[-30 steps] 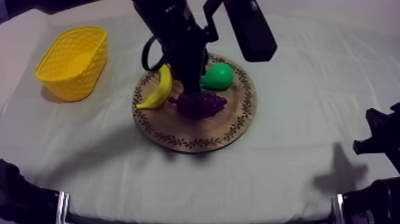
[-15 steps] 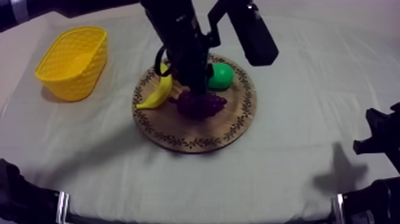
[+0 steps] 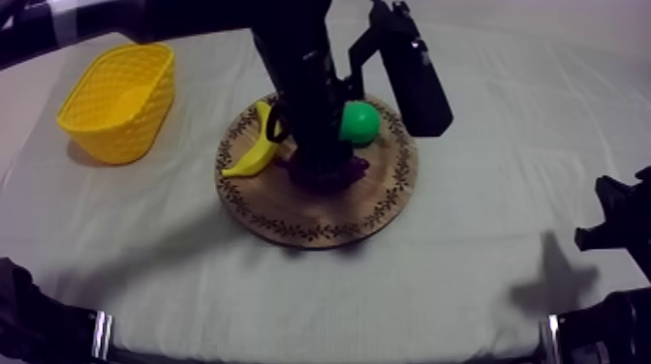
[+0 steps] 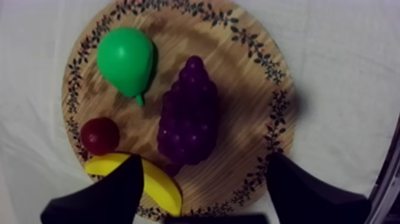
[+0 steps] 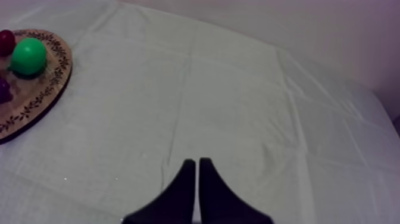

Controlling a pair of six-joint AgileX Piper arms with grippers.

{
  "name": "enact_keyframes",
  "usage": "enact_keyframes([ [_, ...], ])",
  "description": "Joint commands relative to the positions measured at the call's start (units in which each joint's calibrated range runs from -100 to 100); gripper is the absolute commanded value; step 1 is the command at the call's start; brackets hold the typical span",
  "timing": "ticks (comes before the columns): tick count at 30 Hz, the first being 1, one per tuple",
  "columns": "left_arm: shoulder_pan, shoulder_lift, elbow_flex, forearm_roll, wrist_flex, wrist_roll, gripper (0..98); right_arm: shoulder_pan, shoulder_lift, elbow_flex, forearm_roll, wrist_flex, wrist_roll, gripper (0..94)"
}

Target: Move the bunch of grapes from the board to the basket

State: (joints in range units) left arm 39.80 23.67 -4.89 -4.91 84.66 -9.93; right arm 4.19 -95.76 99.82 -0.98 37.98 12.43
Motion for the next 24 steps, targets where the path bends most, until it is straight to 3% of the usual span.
enact_keyframes([
  [1, -0.2, 1.1, -0.3, 0.04, 0.0, -0.1, 80.6, 0.0, 0.0, 0.0, 0.0, 0.0, 0.0, 0.3],
  [24, -3.0, 16.9, -8.2, 0.37, 0.0, -1.4, 84.6, 0.0, 0.0, 0.0, 0.0, 0.0, 0.0, 0.3],
])
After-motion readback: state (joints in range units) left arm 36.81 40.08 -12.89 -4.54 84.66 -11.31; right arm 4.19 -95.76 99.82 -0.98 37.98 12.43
